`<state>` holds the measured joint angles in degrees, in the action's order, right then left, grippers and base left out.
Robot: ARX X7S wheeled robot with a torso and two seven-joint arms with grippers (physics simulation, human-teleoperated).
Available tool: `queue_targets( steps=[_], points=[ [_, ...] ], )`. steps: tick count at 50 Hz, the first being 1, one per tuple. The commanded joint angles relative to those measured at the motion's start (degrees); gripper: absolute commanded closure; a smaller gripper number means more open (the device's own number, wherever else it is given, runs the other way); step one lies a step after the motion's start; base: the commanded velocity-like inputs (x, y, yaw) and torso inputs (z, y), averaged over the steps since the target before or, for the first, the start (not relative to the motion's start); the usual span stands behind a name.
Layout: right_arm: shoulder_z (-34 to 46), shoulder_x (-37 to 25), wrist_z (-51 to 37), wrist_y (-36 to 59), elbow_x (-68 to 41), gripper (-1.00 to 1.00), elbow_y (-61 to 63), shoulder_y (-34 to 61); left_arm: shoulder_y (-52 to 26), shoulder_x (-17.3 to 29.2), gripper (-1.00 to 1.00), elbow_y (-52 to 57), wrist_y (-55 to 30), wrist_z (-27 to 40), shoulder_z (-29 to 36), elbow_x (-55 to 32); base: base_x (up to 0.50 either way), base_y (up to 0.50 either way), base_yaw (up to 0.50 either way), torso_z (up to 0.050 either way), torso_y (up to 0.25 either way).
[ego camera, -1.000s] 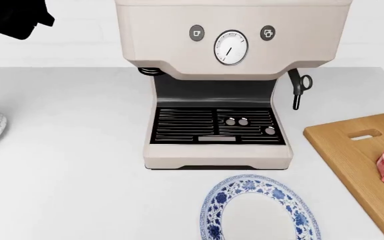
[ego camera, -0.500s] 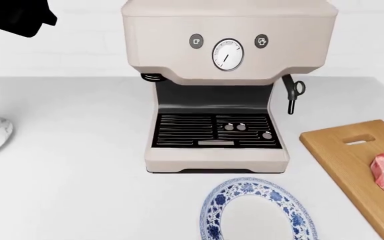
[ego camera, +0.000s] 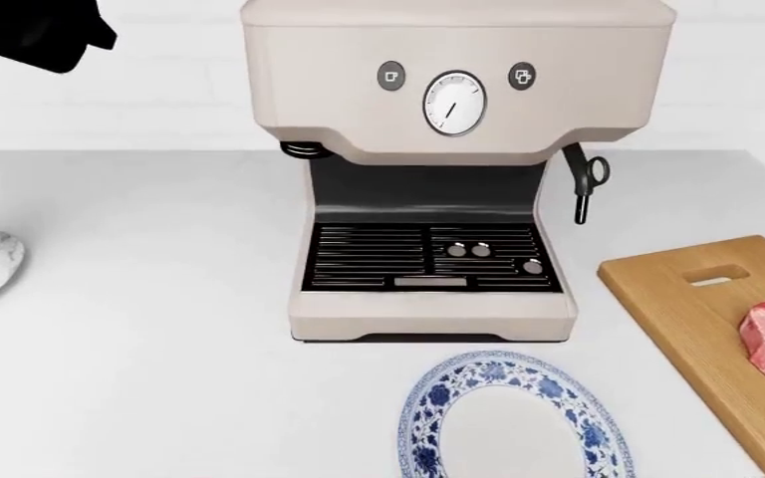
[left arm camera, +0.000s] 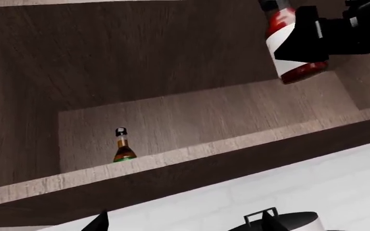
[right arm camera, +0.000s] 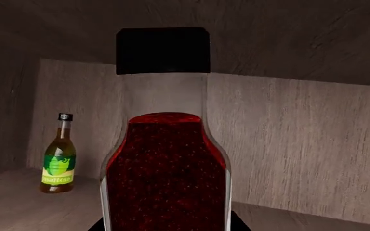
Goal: Pick the pork chop from the plate and place it on the cutting board. Then pick the condiment bottle from the cabinet and place it next to the cutting board.
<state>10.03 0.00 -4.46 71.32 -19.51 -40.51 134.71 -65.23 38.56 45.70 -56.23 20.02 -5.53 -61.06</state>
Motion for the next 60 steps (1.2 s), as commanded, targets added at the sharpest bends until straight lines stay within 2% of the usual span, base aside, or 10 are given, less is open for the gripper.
queue_targets(
  steps=[1, 19, 27, 38, 48, 60],
  points=[
    [-4.0, 0.0, 0.6, 0.4, 0.8, 1.0, 5.6, 0.3, 0.0, 0.1, -1.0, -0.2, -0.4, 0.7, -0.1, -1.2, 0.0, 0.0, 0.0, 0.0, 0.0],
    [-10.3, -0.3, 8.6, 7.6, 9.6, 1.0, 15.9, 0.3, 1.5, 0.3, -1.0, -0.2, 0.4, 0.2, 0.4, -0.6, 0.0, 0.0, 0.0, 0.0, 0.0],
    [-11.7, -2.4, 6.6, 10.8, 4.7, 1.0, 19.9, 0.3, 1.9, 0.4, -1.0, -0.4, 0.8, 0.0, 0.7, -0.2, 0.0, 0.0, 0.0, 0.0, 0.0],
    [-13.3, -7.6, -2.3, 16.1, -10.4, 1.0, 24.8, 0.3, 1.8, 0.8, -1.0, -0.4, 0.9, 0.1, 0.8, -0.3, 0.0, 0.0, 0.0, 0.0, 0.0],
    [-13.8, -13.5, -15.3, 17.4, -31.6, 1.0, 26.6, 0.3, 1.9, 1.0, -1.0, -0.6, 1.2, 0.0, 1.1, 0.0, 0.0, 0.0, 0.0, 0.0, 0.0],
    [-11.6, -22.5, -31.7, 14.8, -61.0, 1.0, 28.5, 0.3, 2.2, 0.9, -1.0, -0.4, 1.3, -0.4, 2.2, 0.1, 0.0, 0.0, 0.0, 0.0, 0.0]
  ],
)
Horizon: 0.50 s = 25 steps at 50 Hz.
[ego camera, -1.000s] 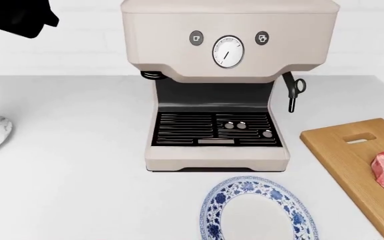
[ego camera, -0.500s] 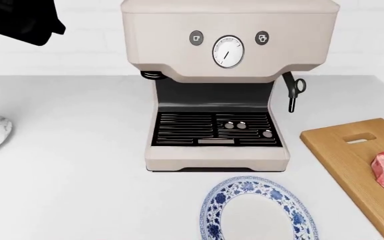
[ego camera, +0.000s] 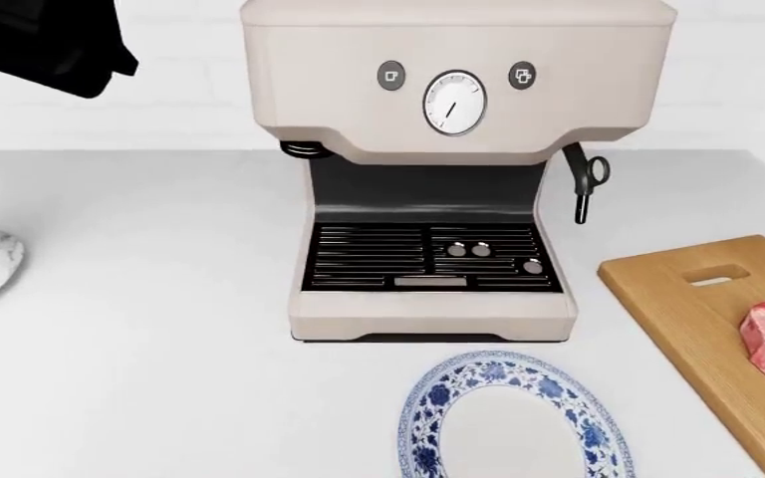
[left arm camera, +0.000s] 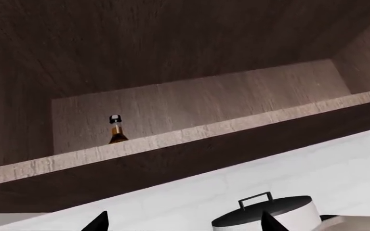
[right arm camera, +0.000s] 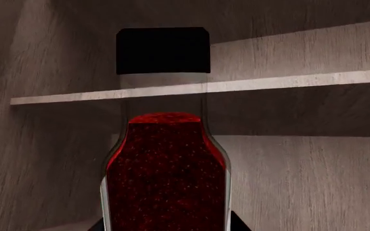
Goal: Pick the pork chop from the plate and place it on the cutting board. Then pick the condiment bottle from the cabinet and place it next to the cutting board.
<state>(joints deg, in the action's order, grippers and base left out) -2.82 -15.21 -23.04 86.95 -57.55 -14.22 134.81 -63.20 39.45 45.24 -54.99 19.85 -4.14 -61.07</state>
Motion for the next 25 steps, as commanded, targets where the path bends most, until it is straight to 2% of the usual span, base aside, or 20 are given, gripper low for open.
queue_targets(
  steps=[1, 7, 15, 25],
  points=[
    [1.3, -8.0, -15.0, -1.2, -26.0, 1.0, 2.2, 0.2, 0.1, 0.1, -1.0, 0.0, 0.1, -0.2, 0.9, 0.2, 0.0, 0.0, 0.0, 0.0, 0.0],
    [3.1, -13.3, -24.7, -3.9, -41.8, 1.0, 4.2, 0.2, 0.2, -0.1, -1.0, 0.0, 0.2, -0.3, 1.4, 0.1, 0.0, 0.0, 0.0, 0.0, 0.0],
    [4.2, -18.0, -33.5, -5.9, -54.1, 1.0, 7.4, 0.0, 0.6, 0.0, -1.0, 0.0, 0.4, -0.3, 1.6, 0.3, 0.0, 0.0, 0.0, 0.0, 0.0],
    [5.5, -22.4, -42.8, -10.1, -68.2, 1.0, 16.5, -5.0, 1.0, 0.2, -1.0, -0.1, 0.6, -0.1, 1.3, 0.0, 0.0, 0.0, 0.0, 0.0, 0.0]
  ],
)
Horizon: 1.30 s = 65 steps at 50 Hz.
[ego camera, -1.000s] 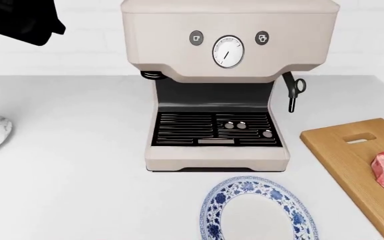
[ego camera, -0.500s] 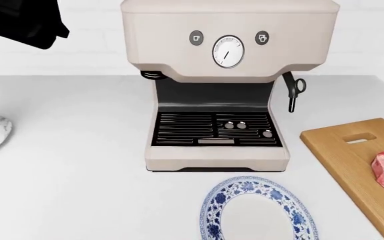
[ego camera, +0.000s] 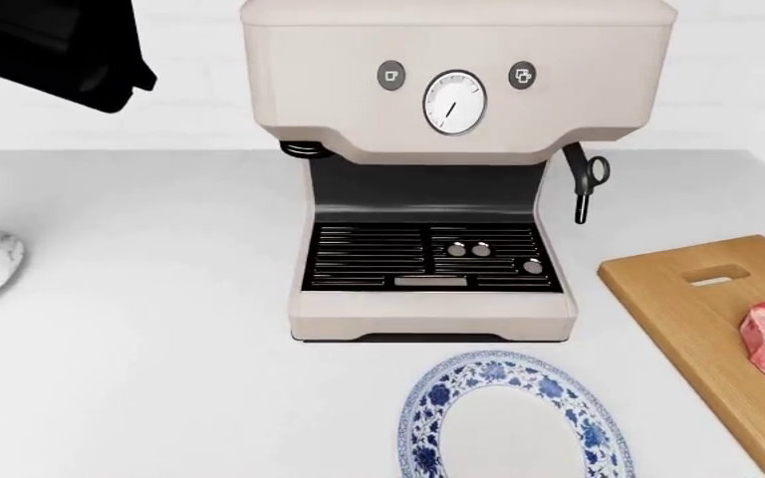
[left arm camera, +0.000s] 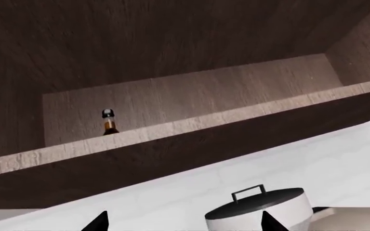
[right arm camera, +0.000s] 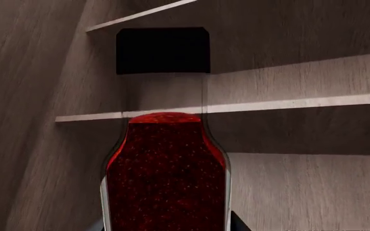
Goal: Pick the pork chop from the plate and place it on the cutting board. Then pick the condiment bottle from the cabinet and place it next to the cutting board.
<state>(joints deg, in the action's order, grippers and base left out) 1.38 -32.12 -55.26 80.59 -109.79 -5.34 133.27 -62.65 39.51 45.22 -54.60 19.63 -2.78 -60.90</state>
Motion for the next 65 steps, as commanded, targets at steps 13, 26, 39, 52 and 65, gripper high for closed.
queue_targets(
  steps=[13, 26, 39, 52, 65],
  points=[
    [-2.5, -9.0, -16.1, -11.5, -26.0, 1.0, 22.0, -13.3, 2.4, 0.5, -1.0, 0.5, 1.2, -0.3, -0.4, 0.0, 0.0, 0.0, 0.0, 0.0, 0.0],
    [-8.1, -13.8, -20.9, -18.5, -33.9, 1.0, 35.2, -24.1, 4.1, 0.7, -1.0, 0.2, 2.3, -0.8, -0.4, 1.0, 0.0, 0.0, 0.0, 0.0, 0.0],
    [-13.6, -15.2, -25.1, -22.7, -36.3, 1.0, 47.4, -36.1, 6.3, 1.2, -1.0, 0.9, 3.3, -0.8, -1.3, 1.1, 0.0, 0.0, 0.0, 0.0, 0.0],
    [-24.5, -13.6, -24.8, -20.4, -37.1, 1.0, 53.7, -51.0, 18.9, 1.9, -1.0, 6.0, 7.7, -1.0, -8.8, 0.2, 0.0, 0.0, 0.0, 0.0, 0.0],
    [-30.8, -12.3, -24.4, -16.6, -36.9, 1.0, 56.9, -59.5, 37.9, -2.2, -1.0, 8.5, 16.0, -6.1, -16.9, 5.2, 0.0, 0.0, 0.0, 0.0, 0.0]
  ],
)
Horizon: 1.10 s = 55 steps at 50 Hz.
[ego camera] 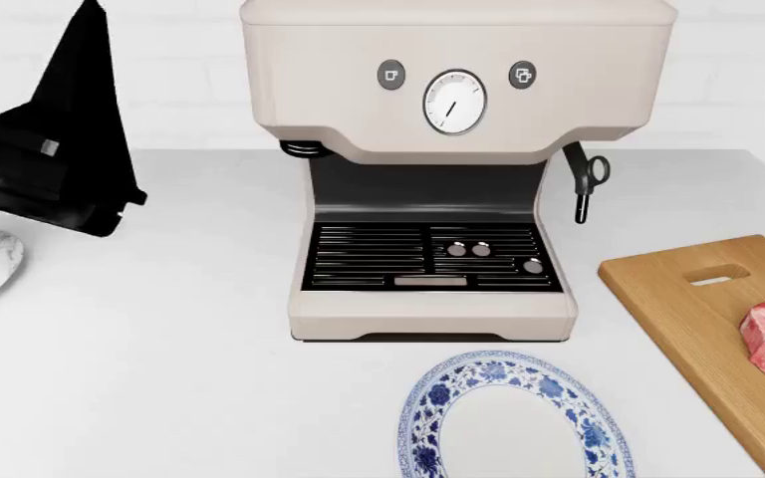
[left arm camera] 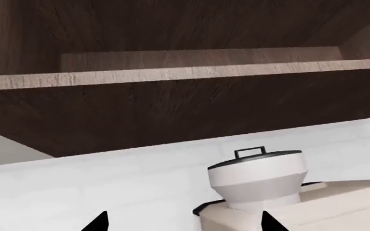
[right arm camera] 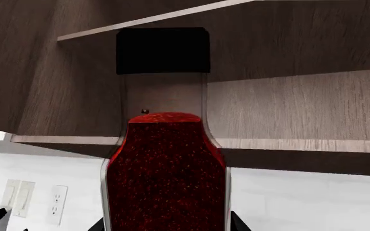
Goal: Pick the pork chop from the plate and place it on the cutting board. Then pick the condiment bottle from the cabinet and place it next to the cutting board.
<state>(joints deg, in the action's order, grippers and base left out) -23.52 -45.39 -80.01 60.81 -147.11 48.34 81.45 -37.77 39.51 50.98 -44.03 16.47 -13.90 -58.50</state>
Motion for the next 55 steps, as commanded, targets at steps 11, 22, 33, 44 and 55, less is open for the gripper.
queue_targets(
  steps=[11, 22, 33, 44, 55],
  points=[
    [-14.5, 3.7, 1.5, 8.8, -0.4, 1.0, 4.7, -15.3, 23.2, -6.4, -1.0, 3.1, 11.9, -7.2, -1.4, 16.8, 0.0, 0.0, 0.0, 0.0, 0.0],
    [-24.1, 6.2, 1.5, 13.6, -4.5, 1.0, 7.3, -23.6, 29.2, -9.1, -1.0, 2.2, 17.5, -9.4, 0.1, 21.8, 0.0, 0.0, 0.0, 0.0, 0.001],
    [-35.0, 12.2, 2.6, 25.0, -7.4, 1.0, 4.9, -32.4, 34.5, -10.9, -1.0, 1.6, 21.6, -11.1, 0.9, 25.1, 0.0, 0.0, 0.0, 0.0, 0.0],
    [-37.6, 13.4, 14.8, 29.0, 1.3, 1.0, 5.8, -40.7, 36.0, -10.8, -1.0, 2.1, 22.6, -11.0, 0.0, 25.0, 0.0, 0.0, 0.0, 0.001, 0.0],
    [-33.7, 4.9, 19.5, 25.1, 3.6, 1.0, 8.3, -45.4, 35.7, -10.2, -1.0, 2.3, 22.2, -10.2, -0.4, 24.6, 0.0, 0.0, 0.0, 0.0, 0.0]
  ],
)
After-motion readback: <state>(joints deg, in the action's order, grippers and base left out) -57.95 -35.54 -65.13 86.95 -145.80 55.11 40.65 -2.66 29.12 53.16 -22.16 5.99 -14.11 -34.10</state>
